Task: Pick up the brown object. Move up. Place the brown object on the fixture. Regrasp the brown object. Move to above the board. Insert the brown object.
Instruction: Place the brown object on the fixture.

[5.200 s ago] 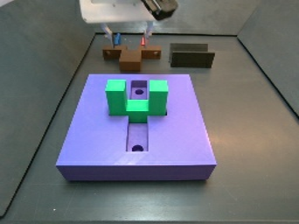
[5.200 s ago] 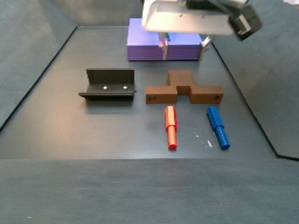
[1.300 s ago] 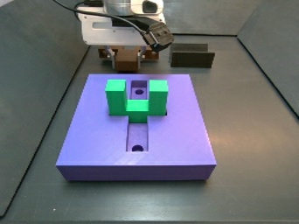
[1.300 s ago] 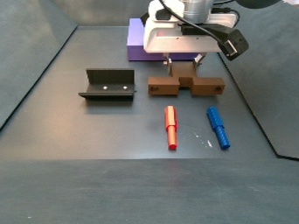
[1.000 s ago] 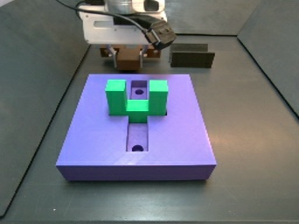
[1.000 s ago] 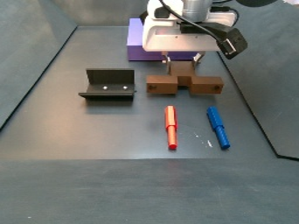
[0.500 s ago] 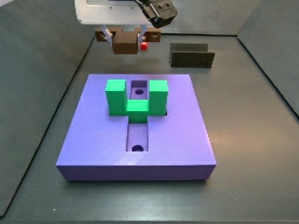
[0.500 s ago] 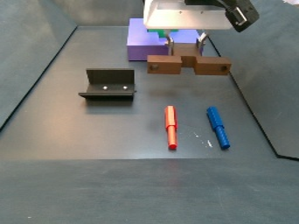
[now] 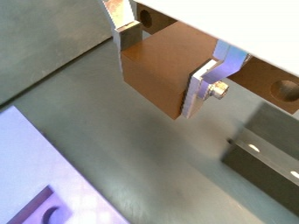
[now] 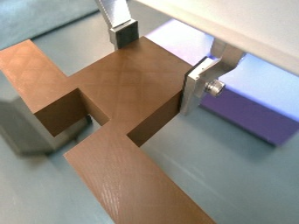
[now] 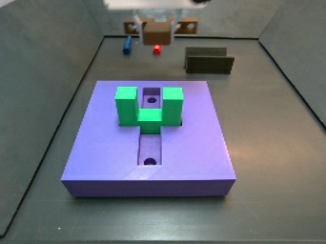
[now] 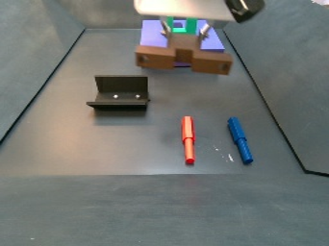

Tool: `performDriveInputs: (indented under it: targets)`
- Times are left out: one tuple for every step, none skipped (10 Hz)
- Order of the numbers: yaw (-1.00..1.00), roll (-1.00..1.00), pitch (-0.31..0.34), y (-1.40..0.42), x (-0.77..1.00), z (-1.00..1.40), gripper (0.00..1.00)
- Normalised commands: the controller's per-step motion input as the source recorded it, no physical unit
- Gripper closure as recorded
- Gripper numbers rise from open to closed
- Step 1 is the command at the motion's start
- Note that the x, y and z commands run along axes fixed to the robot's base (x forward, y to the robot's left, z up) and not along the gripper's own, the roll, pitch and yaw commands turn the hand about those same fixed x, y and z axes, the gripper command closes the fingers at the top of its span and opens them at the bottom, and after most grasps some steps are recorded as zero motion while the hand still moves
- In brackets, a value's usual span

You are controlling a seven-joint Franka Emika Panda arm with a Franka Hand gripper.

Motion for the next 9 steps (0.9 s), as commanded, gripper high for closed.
performDriveInputs:
  targets:
    - [-0.32,-0.6,0.117,0.03,0.88,0.22,1.0]
    - [-0.25,-0.45,0.24,0.06,0.89,0.0,1.0]
    - [-0.14,-0.4,0.42,0.0,0.86,-0.1,1.0]
    - [-0.13,-0.4,0.417,0.0,0.87,-0.09,1.0]
    - [-0.13,-0.45,0.34,0.0,0.92,0.0,1.0]
    - [-0.1,-0.59,0.226,0.0,0.93,0.0,1.0]
    - [-0.07,-0.71,0.14,0.0,0.93,0.02,1.0]
    - [-0.03,-0.78,0.069,0.05,0.89,0.04,1.0]
    - [0.0,-0.8,0.037,0.12,0.86,0.04,1.0]
